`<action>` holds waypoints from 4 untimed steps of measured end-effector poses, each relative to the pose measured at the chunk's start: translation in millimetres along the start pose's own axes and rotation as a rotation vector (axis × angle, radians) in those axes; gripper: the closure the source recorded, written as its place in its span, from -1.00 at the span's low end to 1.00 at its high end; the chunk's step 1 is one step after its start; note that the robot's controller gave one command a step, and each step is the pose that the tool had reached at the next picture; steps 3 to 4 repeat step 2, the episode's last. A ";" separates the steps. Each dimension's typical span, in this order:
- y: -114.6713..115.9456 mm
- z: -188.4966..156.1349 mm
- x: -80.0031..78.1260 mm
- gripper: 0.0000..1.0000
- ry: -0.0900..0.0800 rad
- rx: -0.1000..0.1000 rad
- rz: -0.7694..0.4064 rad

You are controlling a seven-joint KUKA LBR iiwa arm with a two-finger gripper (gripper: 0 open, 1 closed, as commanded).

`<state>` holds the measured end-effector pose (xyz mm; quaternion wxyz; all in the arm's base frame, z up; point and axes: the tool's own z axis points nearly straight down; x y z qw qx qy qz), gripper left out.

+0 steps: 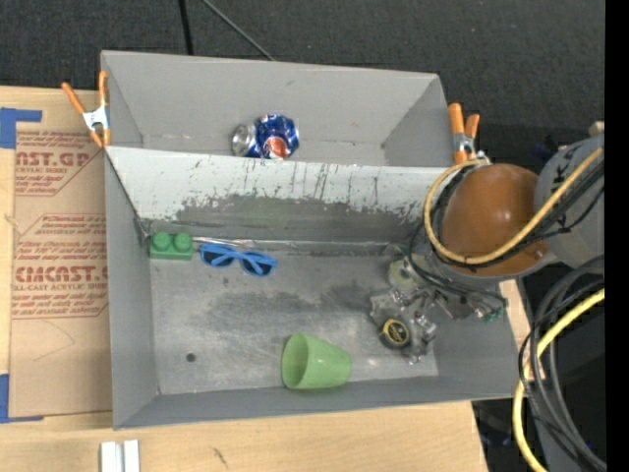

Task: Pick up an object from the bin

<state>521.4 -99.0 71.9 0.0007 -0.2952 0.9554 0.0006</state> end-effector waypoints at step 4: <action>18.5 -193.0 -22.4 1.00 -0.007 0.007 0.046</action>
Offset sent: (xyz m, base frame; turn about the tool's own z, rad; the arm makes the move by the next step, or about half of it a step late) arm -0.0043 0.0236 0.1197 0.0236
